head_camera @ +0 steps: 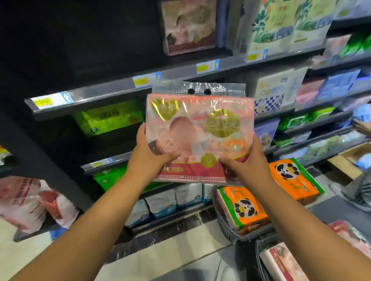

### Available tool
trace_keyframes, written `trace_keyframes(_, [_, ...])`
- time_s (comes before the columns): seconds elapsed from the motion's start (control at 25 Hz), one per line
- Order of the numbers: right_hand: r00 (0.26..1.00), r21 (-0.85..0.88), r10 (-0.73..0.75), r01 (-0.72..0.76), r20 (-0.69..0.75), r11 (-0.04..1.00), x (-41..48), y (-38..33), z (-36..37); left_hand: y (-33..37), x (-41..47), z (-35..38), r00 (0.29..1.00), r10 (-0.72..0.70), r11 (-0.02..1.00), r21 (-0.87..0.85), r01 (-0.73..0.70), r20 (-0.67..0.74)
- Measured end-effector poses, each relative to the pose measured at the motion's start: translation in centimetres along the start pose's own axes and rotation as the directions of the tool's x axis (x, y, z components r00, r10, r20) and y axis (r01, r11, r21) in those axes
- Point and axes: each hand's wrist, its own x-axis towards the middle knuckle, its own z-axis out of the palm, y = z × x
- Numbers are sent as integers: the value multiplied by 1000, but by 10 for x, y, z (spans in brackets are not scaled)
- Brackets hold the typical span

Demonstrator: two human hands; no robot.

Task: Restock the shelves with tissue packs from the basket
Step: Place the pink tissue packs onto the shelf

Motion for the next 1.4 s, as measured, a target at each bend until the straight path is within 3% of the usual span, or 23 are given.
trace_keyframes(0.36, [971, 44, -194, 189, 142, 981, 144, -44, 6, 33, 95, -10, 991, 40, 999, -30, -44, -125])
trace_keyframes(0.72, [884, 47, -284, 288, 372, 956, 286, -87, -26, 91, 200, -3, 968, 76, 997, -3, -79, -238])
trace_keyframes(1.12, [910, 65, -333, 328, 247, 943, 381, -115, -17, 124, 302, -17, 978, 157, 987, 63, -149, -140])
trace_keyframes(1.4, [938, -34, -281, 294, 205, 955, 423, -115, -2, 111, 359, -16, 990, 108, 993, 59, -102, -96])
